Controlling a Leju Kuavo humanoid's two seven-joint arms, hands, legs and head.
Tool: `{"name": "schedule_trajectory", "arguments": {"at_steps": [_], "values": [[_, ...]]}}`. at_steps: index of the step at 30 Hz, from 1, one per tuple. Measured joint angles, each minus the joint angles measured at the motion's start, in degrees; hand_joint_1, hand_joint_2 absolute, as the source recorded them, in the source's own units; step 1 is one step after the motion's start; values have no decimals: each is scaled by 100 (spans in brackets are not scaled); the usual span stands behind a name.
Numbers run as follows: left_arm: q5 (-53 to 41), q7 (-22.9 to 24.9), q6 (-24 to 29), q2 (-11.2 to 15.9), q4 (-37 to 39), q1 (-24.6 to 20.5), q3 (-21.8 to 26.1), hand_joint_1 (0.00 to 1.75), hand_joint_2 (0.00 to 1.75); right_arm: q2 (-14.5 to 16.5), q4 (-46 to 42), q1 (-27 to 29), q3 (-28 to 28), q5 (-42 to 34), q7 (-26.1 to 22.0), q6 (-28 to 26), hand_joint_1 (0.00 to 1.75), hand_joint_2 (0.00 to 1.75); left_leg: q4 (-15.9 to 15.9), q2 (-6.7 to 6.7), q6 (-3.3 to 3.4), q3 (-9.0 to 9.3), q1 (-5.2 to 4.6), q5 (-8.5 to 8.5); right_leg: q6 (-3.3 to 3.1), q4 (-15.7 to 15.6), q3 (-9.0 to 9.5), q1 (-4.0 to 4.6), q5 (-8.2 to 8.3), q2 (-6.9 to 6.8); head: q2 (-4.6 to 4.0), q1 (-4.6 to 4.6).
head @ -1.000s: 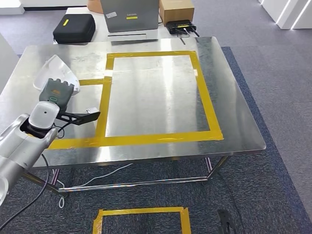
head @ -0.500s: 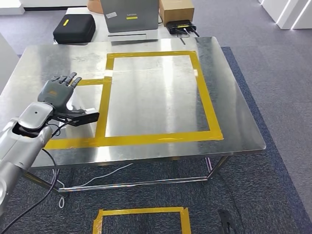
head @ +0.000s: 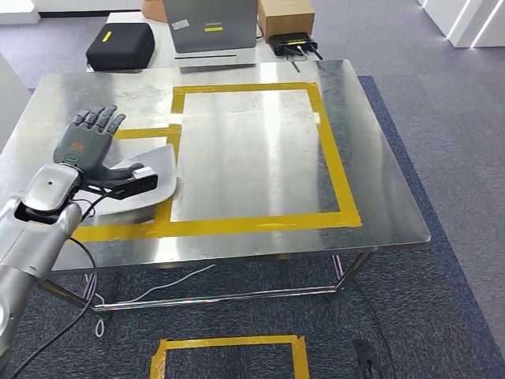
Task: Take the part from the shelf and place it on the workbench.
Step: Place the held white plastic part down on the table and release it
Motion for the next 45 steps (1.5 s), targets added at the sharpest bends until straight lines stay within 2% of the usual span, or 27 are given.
{"name": "schedule_trajectory", "arguments": {"at_steps": [9,12,13,14,16,18,19,20,21,23,24,25,26,29,30,31,33,34,35,36,37,39,40,41,43,44,45], "values": [[0,157,97,18,-260,111,1,0,0,1,8,1,2,14,19,-3,0,0,11,0,8,-4,-7,-7,8,-9,3,-7,5,-1,0,-1],[-2,232,102,61,-357,158,-5,0,0,2,13,-2,2,22,33,-3,0,0,30,-2,92,-10,-35,-17,61,-39,23,-27,32,-21,0,-4],[-2,252,104,77,-389,167,-7,0,0,2,14,-4,3,26,37,-2,0,0,-19,-2,125,12,-15,14,79,-37,21,-27,21,-12,0,-5],[-3,269,107,87,-422,172,-9,0,0,1,14,-5,3,29,38,-3,0,0,-80,-2,147,39,2,53,93,-9,5,-27,-15,45,0,0],[-4,290,112,92,-472,179,-13,0,0,-4,15,-2,4,26,49,-5,0,0,-194,-5,186,79,43,124,111,351,-169,-30,-262,224,0,22],[-4,293,117,86,-497,211,-17,0,0,-9,16,15,4,16,63,-7,0,0,-206,-25,197,65,43,144,132,1090,-515,-39,-603,344,0,42],[-5,293,118,82,-509,244,-22,0,0,-10,19,24,4,14,69,-7,0,0,-202,-40,191,56,47,147,148,1402,-668,-50,-694,357,0,46],[-5,293,120,81,-526,278,-30,0,0,-12,20,31,3,13,72,-7,0,0,-194,-56,180,51,54,150,166,1528,-739,-64,-678,359,0,46],[-6,293,121,82,-544,304,-38,0,0,-17,22,34,3,13,74,-7,0,0,-179,-71,159,45,68,151,187,1424,-702,-81,-548,359,0,46],[-7,293,123,83,-587,326,-50,0,0,-27,24,32,2,13,77,-8,0,0,-107,-98,86,18,106,132,252,738,-387,-131,-164,375,0,49],[-7,295,126,84,-609,322,-52,0,0,-22,33,28,3,13,77,-7,0,0,-44,-111,38,-21,106,118,268,421,-233,-150,-46,403,0,63],[-7,297,130,86,-629,318,-52,0,0,-18,42,27,3,13,76,-5,0,0,13,-124,-6,-69,98,118,253,239,-149,-164,4,422,0,71],[-7,298,133,90,-646,317,-53,0,0,-14,50,26,3,13,79,-5,0,0,53,-136,-44,-114,82,130,220,194,-136,-165,-6,441,0,69],[-6,303,138,102,-668,327,-56,0,0,-16,61,33,2,13,84,-5,0,0,97,-146,-122,-188,91,138,57,234,-211,-146,60,428,0,49],[-5,309,139,107,-670,329,-56,0,0,-17,62,32,2,10,85,-6,0,0,193,-142,-145,-227,103,35,7,230,-233,-144,91,422,0,44],[-5,316,139,111,-675,330,-60,0,0,-18,62,29,2,7,89,-7,0,0,409,-138,-166,-305,110,-146,-43,224,-264,-144,125,413,0,34],[-4,336,137,113,-686,333,-73,0,0,-20,62,27,2,-3,114,-8,0,0,1128,-134,-195,-535,113,-610,-112,224,-340,-119,186,391,0,20],[-4,349,137,110,-691,340,-84,0,0,-20,62,28,2,-10,130,-8,0,0,1475,-134,-196,-632,112,-791,-131,224,-387,-102,219,377,0,19],[-4,364,136,107,-694,347,-96,0,0,-20,62,28,2,-20,149,-7,0,0,1664,-134,-184,-648,110,-877,-142,225,-435,-85,254,365,0,19],[-4,381,136,104,-703,353,-107,0,0,-21,62,29,1,-30,166,-5,0,0,1632,-134,-158,-557,105,-862,-144,225,-482,-68,292,356,0,20],[-4,396,137,103,-721,356,-116,0,0,-22,62,28,1,-39,181,-4,0,0,1380,-134,-120,-354,95,-761,-143,225,-524,-53,328,350,0,20],[-5,415,138,102,-780,344,-124,0,0,-24,62,27,0,-49,209,-2,0,0,559,-126,-15,196,56,-534,-124,224,-579,-30,394,340,0,22],[-5,419,140,98,-812,332,-126,0,0,-25,62,27,0,-50,219,-2,0,0,247,-120,23,382,31,-469,-100,222,-597,-27,428,334,0,24],[-5,421,142,96,-836,321,-127,0,0,-25,63,26,0,-50,230,-2,0,0,69,-113,47,475,7,-445,-69,217,-610,-31,463,326,0,25],[-5,422,142,96,-862,314,-130,0,0,-26,64,29,0,-50,257,-2,0,0,-1,-108,65,456,-25,-383,10,179,-625,-46,547,314,0,25],[-6,422,141,92,-870,314,-131,0,0,-27,64,31,0,-50,272,-3,0,0,-35,-103,81,438,-21,-318,44,169,-641,-53,552,317,0,24],[-7,422,140,83,-880,313,-133,0,0,-33,64,33,0,-49,287,-5,0,0,-76,-96,108,411,-10,-245,72,196,-682,-52,484,326,0,27]]}}
